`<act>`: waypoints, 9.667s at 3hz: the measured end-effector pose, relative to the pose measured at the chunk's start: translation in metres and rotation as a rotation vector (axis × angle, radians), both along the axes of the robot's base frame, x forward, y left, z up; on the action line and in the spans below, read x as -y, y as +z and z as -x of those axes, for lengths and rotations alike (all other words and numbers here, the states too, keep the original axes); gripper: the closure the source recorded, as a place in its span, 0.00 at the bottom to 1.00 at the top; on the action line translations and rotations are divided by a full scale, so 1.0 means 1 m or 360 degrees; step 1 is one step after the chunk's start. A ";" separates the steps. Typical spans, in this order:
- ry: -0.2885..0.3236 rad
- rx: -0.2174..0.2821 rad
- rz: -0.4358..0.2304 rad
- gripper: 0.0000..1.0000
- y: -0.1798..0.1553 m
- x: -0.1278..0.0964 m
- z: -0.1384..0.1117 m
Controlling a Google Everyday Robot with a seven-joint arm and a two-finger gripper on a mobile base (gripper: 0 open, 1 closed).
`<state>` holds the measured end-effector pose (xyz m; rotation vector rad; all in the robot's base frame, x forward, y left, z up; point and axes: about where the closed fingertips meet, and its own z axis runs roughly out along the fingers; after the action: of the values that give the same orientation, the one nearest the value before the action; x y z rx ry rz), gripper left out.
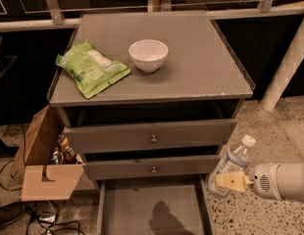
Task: Place blue plastic bottle into bottom drawer
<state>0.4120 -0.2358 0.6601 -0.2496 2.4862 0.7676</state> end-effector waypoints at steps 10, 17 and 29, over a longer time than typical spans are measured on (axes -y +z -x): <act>-0.0106 -0.0831 -0.0430 1.00 -0.254 -0.083 0.013; -0.0341 -0.1023 -0.0715 1.00 -0.391 -0.127 -0.032; -0.0549 -0.1358 -0.0677 0.00 -0.503 -0.148 -0.028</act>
Offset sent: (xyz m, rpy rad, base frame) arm -0.0297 0.0278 -0.0756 -0.0001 0.2081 -0.0217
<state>0.4397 -0.0874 0.1570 0.7962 2.8739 1.4243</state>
